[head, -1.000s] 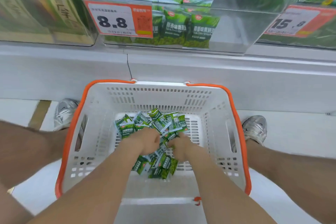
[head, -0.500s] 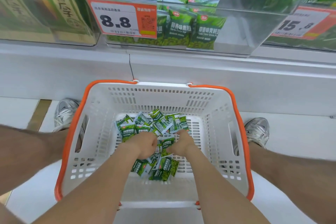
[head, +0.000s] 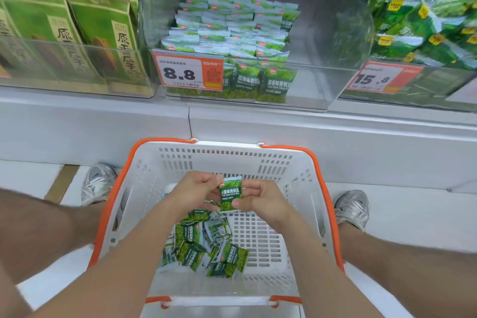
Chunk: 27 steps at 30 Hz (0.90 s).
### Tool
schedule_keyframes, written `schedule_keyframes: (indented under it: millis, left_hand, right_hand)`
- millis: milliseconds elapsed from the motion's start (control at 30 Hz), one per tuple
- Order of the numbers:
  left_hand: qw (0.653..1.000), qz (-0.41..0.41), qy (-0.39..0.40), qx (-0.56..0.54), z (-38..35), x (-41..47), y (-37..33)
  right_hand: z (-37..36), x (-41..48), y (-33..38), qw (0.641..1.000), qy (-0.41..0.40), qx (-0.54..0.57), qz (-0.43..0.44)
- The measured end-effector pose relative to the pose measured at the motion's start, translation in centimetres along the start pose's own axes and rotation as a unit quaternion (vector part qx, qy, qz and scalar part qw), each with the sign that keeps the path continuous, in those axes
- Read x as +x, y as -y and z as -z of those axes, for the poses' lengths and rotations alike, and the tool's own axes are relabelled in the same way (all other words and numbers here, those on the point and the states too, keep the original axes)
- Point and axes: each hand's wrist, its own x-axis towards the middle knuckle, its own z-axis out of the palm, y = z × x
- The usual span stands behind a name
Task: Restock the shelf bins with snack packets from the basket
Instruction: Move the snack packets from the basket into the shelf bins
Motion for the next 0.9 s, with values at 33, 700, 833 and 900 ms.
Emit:
schedule_keyframes:
  millis: [33,700,833,900]
  left_hand:
    - [1.000,-0.011,-0.003,-0.005,0.0,-0.2,-0.5]
    - [0.719,-0.553,-0.382,0.178,-1.9,-6.9,-24.5]
    - [0.713,-0.461,-0.342,0.402,-0.7,-4.1,-27.4]
    - [0.719,-0.374,-0.280,0.515,-0.2,-2.7,-28.3]
  right_hand:
    - [0.0,-0.2,0.4,1.000,-0.001,0.004,0.008]
    - [0.8,-8.4,25.5,0.757,-0.450,-0.050,0.471]
    - [4.0,-4.3,28.9,0.775,-0.457,-0.230,0.372]
    - [5.3,-1.9,30.5,0.796,-0.448,-0.285,0.289]
